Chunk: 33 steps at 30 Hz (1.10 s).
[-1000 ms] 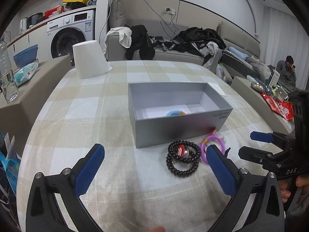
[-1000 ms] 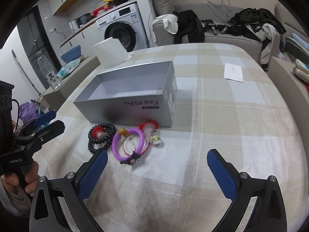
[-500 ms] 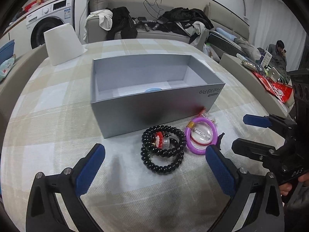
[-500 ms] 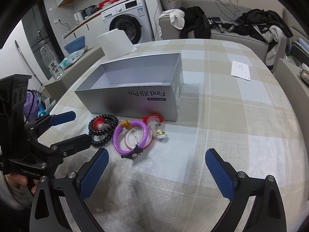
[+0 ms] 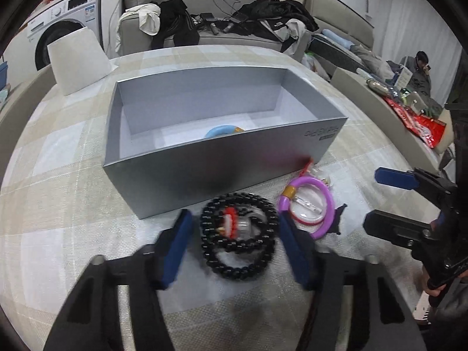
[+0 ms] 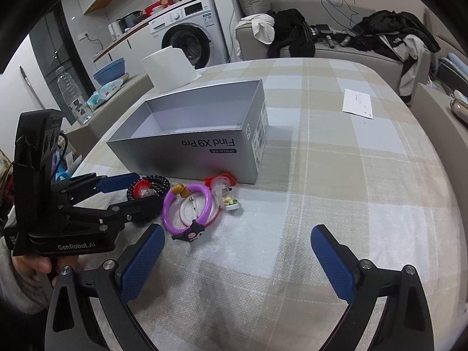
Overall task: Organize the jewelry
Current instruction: 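Grasp the black bead bracelet with the left tool while the right tool grasps the purple bangle, then lift both bracelets into the grey box and open both tools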
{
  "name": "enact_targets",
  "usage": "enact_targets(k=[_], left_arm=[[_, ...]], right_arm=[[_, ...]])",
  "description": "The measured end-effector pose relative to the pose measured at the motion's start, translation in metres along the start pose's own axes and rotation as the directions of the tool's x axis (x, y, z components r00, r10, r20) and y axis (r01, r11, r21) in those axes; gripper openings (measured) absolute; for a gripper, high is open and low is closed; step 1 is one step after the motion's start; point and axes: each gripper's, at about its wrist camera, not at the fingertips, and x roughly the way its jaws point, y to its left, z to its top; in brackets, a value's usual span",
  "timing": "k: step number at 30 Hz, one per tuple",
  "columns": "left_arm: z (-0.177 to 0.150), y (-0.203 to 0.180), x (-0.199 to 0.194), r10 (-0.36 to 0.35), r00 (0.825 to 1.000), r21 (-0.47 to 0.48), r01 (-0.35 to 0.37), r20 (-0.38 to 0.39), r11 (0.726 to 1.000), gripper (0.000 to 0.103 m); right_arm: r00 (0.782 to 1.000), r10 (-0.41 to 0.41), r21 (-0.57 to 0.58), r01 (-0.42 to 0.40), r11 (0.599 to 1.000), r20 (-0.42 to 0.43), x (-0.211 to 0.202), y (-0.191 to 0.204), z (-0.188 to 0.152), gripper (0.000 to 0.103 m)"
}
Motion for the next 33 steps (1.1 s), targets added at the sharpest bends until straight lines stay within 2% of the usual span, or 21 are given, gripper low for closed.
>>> enact_targets(k=[5,19,25,30,33], left_arm=[[-0.001,0.002,-0.005,-0.007,1.000,-0.009,0.007,0.022,1.000,0.039],[-0.005,0.012,-0.037,-0.010,0.987,-0.058,0.020,0.160,0.998,0.038],[-0.006,0.016,-0.042,-0.003,0.983,-0.080,0.018,0.183,0.997,0.038],[-0.007,0.019,-0.044,0.003,0.981,-0.092,0.015,0.193,0.996,0.038],[-0.008,0.022,-0.047,0.009,0.980,-0.100,0.011,0.199,0.995,0.038]], right_arm=[[1.000,0.002,-0.005,-0.002,1.000,-0.004,0.002,0.002,0.001,0.100],[0.999,0.029,-0.039,-0.030,0.999,-0.024,0.008,0.020,0.005,0.100],[0.992,0.102,-0.065,-0.107,0.992,-0.068,0.017,0.035,0.005,0.076],[0.992,0.095,-0.093,-0.102,0.990,-0.078,0.023,0.044,0.005,0.075],[0.993,0.071,-0.101,-0.080,0.992,-0.090,0.028,0.046,0.006,0.067]])
